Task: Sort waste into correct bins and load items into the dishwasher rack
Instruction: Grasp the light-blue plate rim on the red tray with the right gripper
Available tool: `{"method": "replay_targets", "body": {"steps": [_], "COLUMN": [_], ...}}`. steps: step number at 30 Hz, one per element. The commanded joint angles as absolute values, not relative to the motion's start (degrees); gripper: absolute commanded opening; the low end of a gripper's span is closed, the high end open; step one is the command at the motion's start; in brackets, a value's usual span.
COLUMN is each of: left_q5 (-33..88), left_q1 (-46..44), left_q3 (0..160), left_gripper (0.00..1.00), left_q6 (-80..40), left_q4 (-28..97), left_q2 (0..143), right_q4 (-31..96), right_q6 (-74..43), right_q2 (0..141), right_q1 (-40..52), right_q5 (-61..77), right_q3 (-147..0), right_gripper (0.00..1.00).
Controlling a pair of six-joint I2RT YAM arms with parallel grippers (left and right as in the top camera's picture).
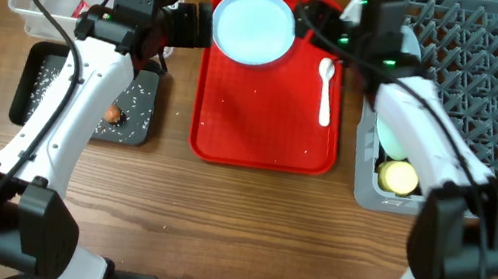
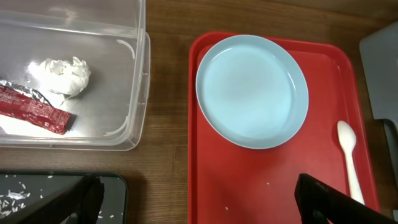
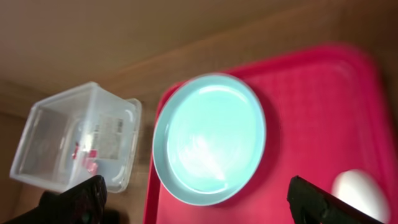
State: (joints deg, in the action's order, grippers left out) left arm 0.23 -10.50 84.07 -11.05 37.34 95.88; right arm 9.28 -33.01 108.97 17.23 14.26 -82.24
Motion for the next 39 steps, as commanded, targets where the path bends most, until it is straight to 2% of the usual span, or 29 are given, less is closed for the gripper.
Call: {"method": "replay_targets", "body": {"steps": [1,4,6,10,20,24,33,39], "left_q5": [-0.54,-0.54,-0.54,-0.54,-0.54,-0.54,-0.54,-0.54], "left_q1": [-10.5,-10.5,-10.5,-10.5,-10.5,-10.5,-10.5,-10.5], "left_q3": [84.86,84.86,84.86,84.86,84.86,84.86,84.86,84.86], "left_gripper": [1.0,1.0,1.0,1.0,1.0,1.0,1.0,1.0], "left_q6": [-10.74,-10.72,-10.74,-10.74,-10.74,-10.74,-10.74,-10.72], "left_q4": [37.32,37.32,37.34,37.32,37.32,37.32,37.32,37.32], "left_q2": [95.42,95.39,95.42,95.42,95.42,95.39,95.39,95.42], "right_q4": [7.46,7.62,7.46,8.86,9.61,8.95,9.72,9.93], "right_q6": [-41.65,-40.91,-40.93,-42.33,-48.25,-49.95,-53.19,-53.1], "right_q2": [115.22,118.28,119.63,121.82,127.15,128.07,129.99,129.75], "right_q1": [21.76,23.94,24.95,25.71,25.54,25.54,25.54,25.41], "right_q5": [4.73,-1.34,-4.43,-7.44,-9.5,-9.52,-9.37,-9.04], "right_q3": [-84.27,-87.0,-87.81,-87.81,-87.81,-87.81,-87.81,-87.81], "right_gripper": [0.88,0.83,0.76,0.68,0.62,0.55,0.19,0.08]}}
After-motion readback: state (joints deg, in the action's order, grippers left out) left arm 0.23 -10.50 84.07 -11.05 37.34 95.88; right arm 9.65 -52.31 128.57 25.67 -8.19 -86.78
